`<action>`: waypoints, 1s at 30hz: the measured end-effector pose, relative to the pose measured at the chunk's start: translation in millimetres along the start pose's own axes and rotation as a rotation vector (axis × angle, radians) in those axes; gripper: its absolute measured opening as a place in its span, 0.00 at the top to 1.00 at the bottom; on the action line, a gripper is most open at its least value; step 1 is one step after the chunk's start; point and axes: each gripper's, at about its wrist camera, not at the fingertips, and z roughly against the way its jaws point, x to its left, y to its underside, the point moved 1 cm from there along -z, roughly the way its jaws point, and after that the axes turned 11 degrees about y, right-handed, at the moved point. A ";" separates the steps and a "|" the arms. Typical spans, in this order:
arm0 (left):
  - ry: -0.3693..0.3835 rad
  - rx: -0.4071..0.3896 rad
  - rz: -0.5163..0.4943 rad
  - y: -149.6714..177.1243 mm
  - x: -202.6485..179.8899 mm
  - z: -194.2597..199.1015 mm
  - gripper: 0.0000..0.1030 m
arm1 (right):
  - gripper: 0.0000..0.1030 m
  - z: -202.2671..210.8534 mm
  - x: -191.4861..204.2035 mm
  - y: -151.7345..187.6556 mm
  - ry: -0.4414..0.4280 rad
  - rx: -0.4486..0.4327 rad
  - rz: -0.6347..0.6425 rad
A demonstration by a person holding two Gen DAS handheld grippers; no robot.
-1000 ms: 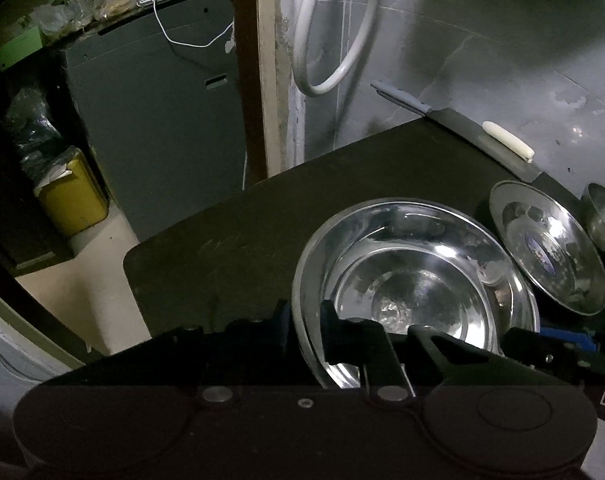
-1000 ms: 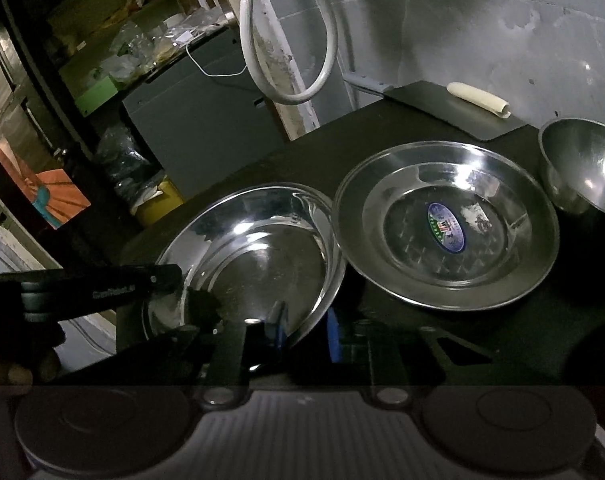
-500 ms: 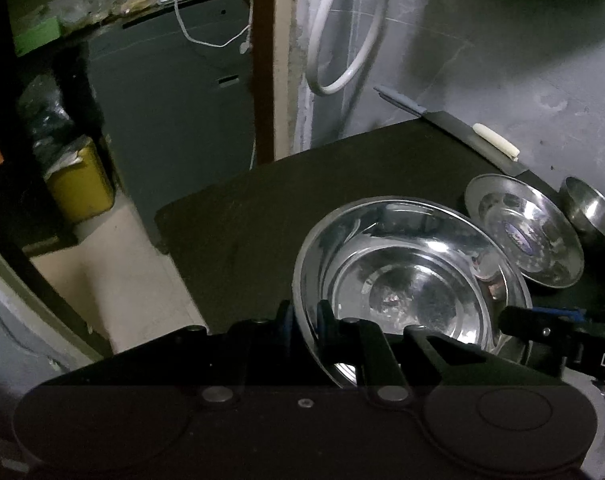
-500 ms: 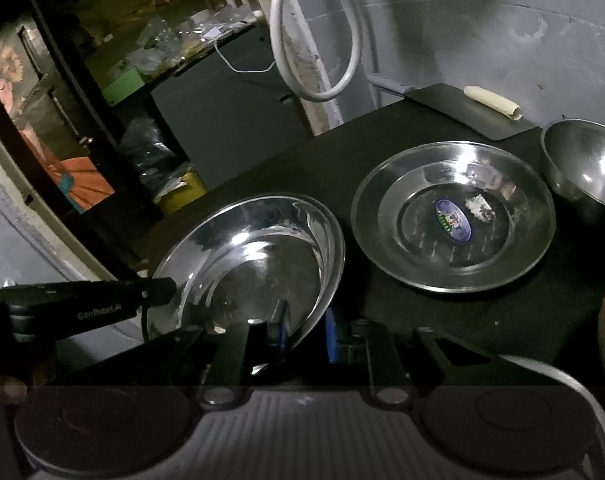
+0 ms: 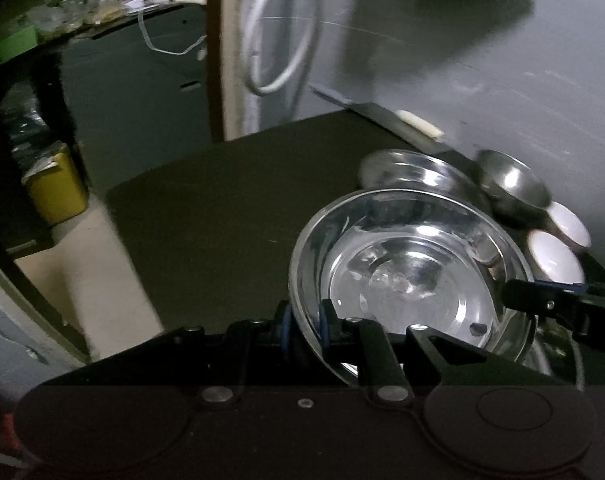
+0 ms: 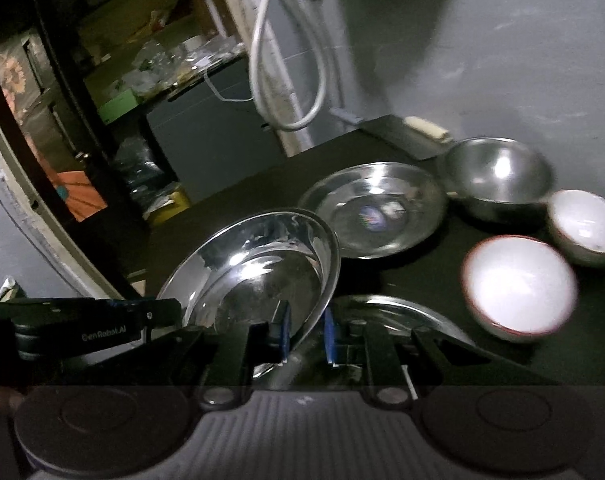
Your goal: Organize plates and bowls
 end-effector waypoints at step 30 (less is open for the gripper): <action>0.023 0.097 -0.181 41.8 -84.7 -9.8 0.82 | 0.80 39.1 -53.7 48.2 0.139 0.076 -0.045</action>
